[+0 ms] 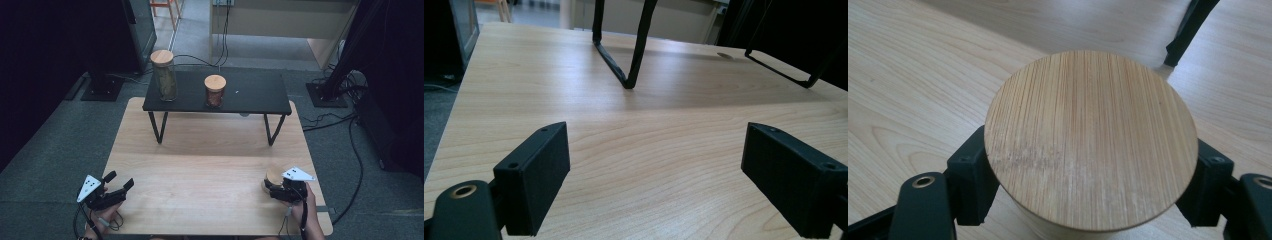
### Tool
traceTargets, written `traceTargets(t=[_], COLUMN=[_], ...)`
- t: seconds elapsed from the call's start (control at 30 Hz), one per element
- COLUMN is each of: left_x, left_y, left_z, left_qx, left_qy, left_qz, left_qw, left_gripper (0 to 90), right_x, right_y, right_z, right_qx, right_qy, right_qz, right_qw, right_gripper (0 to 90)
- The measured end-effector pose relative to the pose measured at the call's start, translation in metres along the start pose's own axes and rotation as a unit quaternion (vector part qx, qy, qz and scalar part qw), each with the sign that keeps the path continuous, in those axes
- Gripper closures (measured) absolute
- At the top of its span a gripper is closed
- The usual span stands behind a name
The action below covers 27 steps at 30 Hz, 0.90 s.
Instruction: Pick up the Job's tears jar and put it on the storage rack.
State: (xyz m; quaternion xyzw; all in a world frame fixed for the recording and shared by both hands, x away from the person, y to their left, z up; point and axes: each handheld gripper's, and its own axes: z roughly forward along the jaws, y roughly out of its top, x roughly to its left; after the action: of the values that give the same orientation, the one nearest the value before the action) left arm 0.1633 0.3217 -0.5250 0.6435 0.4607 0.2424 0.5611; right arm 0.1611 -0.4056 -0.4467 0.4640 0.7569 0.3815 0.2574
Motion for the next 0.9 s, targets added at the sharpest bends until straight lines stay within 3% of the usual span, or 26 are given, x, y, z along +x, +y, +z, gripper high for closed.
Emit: traceTargets(t=[0.9], left_x=[0.000], left_y=[0.000], left_z=[0.000], left_qx=[-0.002], left_qy=[0.000], left_qz=[0.000], left_qw=[1.0000], left_gripper=[12.2], right_x=[-0.001], right_y=[0.044], right_z=[-0.021], right_qx=[-0.009], right_qy=[0.004], right_qz=[-0.004], right_qw=[0.9999], right_gripper=[25.1])
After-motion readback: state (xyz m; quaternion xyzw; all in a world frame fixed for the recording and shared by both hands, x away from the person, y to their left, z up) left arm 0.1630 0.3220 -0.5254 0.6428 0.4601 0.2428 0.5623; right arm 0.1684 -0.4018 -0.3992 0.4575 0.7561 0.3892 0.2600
